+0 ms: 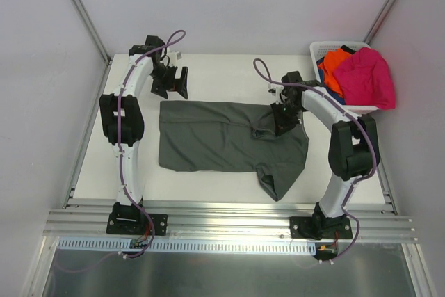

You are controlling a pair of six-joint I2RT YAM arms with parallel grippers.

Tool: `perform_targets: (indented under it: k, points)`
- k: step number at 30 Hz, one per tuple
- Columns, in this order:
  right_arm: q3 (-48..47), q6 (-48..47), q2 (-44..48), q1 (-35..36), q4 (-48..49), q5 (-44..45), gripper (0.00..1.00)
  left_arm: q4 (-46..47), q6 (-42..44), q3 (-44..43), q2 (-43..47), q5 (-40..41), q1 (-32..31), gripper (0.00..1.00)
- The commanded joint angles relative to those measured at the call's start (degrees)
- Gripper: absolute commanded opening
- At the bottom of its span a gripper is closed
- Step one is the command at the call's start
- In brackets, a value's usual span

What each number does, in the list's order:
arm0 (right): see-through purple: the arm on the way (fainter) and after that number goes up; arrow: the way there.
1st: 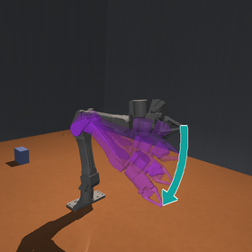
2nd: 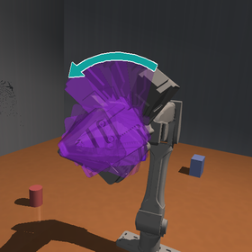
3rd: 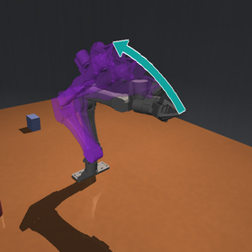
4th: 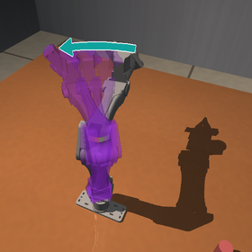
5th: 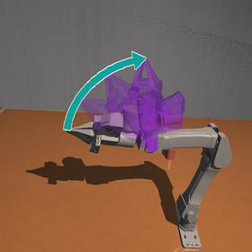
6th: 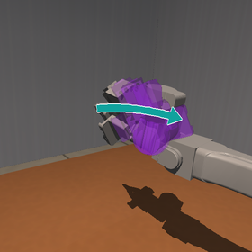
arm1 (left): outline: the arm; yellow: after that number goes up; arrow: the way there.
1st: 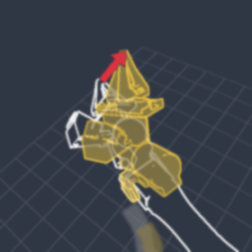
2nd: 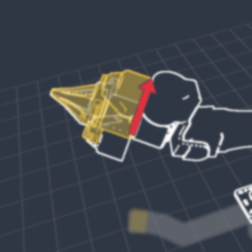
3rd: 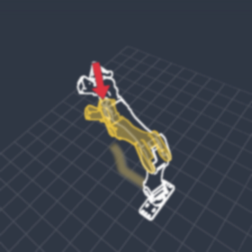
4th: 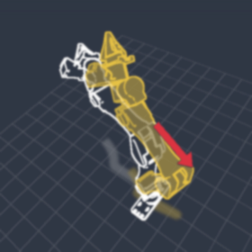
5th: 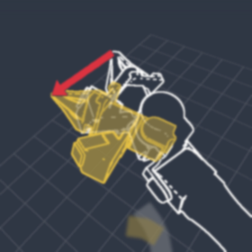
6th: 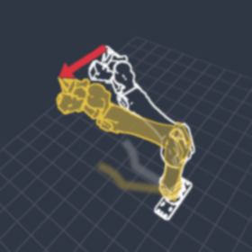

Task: Fold and stack the t-shirts
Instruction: Fold the tshirt

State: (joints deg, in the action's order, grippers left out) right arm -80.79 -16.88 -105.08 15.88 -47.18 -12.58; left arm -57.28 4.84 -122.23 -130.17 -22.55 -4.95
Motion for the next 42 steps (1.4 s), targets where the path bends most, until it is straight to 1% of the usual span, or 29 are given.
perform_targets:
  k: [1, 3, 7, 8, 13, 17, 23, 30, 32, 33, 35, 42]
  points:
    - [1.2, 1.2, 2.5, 1.5, -1.5, -2.8, 0.14, -0.6, -0.4, -1.8, 2.1, -1.3, -0.7, 0.98]
    - [1.2, 1.4, 2.0, 1.9, -1.3, -3.4, 0.16, -0.6, -0.4, -1.6, 2.3, -0.9, -0.7, 0.98]
    - [1.2, 1.3, 0.9, 2.4, -1.5, -5.2, 0.26, -0.6, -0.4, -0.8, 3.0, -0.5, -0.7, 0.99]
    - [1.3, 1.4, 0.8, 2.5, -1.6, -5.3, 0.36, -0.6, -0.3, -0.6, 3.2, -0.5, -0.7, 0.98]
    - [0.4, 1.2, 0.8, 2.2, -1.1, -3.3, 0.43, -0.6, -0.1, 0.4, 4.1, -0.1, -0.7, 0.99]
    - [-1.6, 1.2, -0.2, 2.2, 0.9, -2.2, 0.43, -0.6, -0.1, 0.3, 3.9, 0.0, -0.7, 0.99]
    - [-8.6, -0.3, -5.3, 1.6, 1.9, 0.4, 0.43, -0.6, 0.1, 0.8, 4.2, 0.4, -0.9, 0.99]
    - [-13.9, 0.5, -9.3, 1.8, 2.3, 0.2, 0.45, -0.6, 0.2, 1.0, 4.0, 0.1, -0.9, 0.99]
    - [-14.4, 0.4, -9.4, 2.0, 1.8, -0.9, 0.37, -0.6, 0.3, 0.9, 4.1, 0.4, -0.9, 0.99]
    - [-14.2, 0.4, -9.2, 2.0, 1.2, -1.0, 0.34, -0.6, 0.3, 0.9, 4.0, 0.5, -0.9, 0.99]
    - [-12.5, 0.5, -8.3, 2.3, 1.0, -0.7, 0.33, -0.6, 0.3, 0.8, 4.0, 0.4, -0.9, 0.99]
    - [-1.1, 2.0, -0.8, 3.5, 1.3, -2.1, 0.36, -0.6, 0.0, 0.1, 3.2, -0.1, -0.9, 0.99]
